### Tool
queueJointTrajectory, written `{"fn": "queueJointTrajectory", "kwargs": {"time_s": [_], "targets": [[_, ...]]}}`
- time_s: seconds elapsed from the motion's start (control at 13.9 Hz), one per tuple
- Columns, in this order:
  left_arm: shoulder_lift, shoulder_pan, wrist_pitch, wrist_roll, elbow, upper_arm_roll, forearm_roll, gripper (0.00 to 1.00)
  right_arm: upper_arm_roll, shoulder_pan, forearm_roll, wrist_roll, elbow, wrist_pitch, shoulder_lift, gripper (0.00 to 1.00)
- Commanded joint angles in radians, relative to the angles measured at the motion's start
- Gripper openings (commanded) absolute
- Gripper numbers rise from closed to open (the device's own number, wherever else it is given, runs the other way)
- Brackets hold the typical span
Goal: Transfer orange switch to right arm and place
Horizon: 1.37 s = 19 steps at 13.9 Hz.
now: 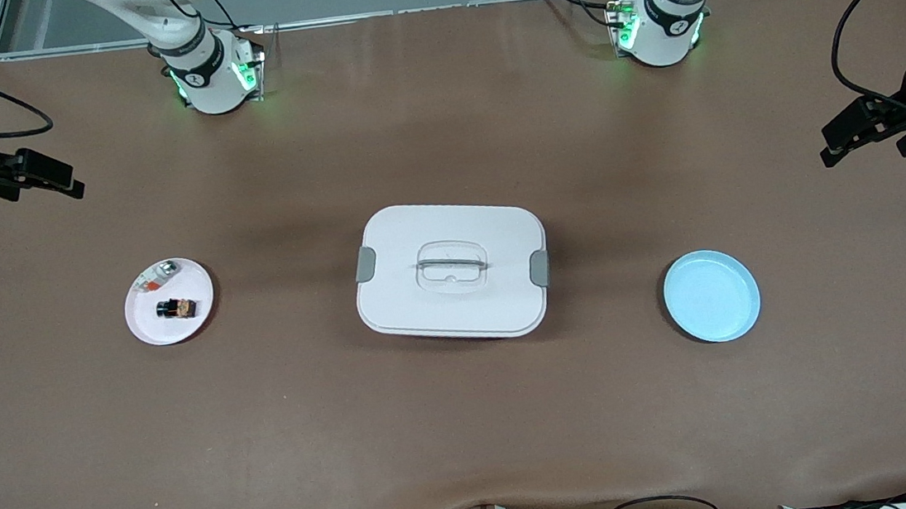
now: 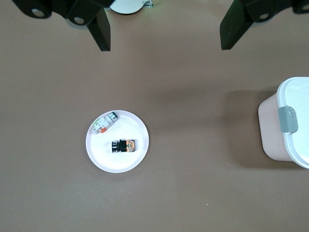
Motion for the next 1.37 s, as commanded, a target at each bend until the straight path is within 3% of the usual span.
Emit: {"fn": "queueJointTrajectory", "kwargs": {"time_s": [0.0,0.14,0.36,0.65,0.86,1.3], "targets": [[0.002,-0.002,-0.022,0.019,0.020,0.006,-0.003,1.00,0.007,-0.011,0.012,0.007,-0.037,0.014,-0.036,1.00],[0.002,-0.002,-0.022,0.020,0.020,0.006,-0.003,1.00,0.002,0.012,0.010,0.007,-0.037,0.011,-0.039,1.00],[0.004,-0.002,-0.022,0.020,0.020,0.006,-0.003,1.00,-0.075,0.086,0.010,0.007,-0.038,0.014,-0.040,1.00],[0.004,-0.002,-0.020,0.020,0.020,0.006,-0.003,1.00,-0.094,0.100,0.010,0.007,-0.041,0.014,-0.040,1.00],[0.004,-0.002,-0.020,0.020,0.020,0.007,-0.003,1.00,-0.177,0.172,0.010,0.006,-0.051,0.020,-0.042,1.00],[0.004,-0.002,-0.020,0.022,0.020,0.006,-0.005,1.00,-0.162,0.175,-0.008,0.003,-0.055,0.020,-0.051,1.00]]}}
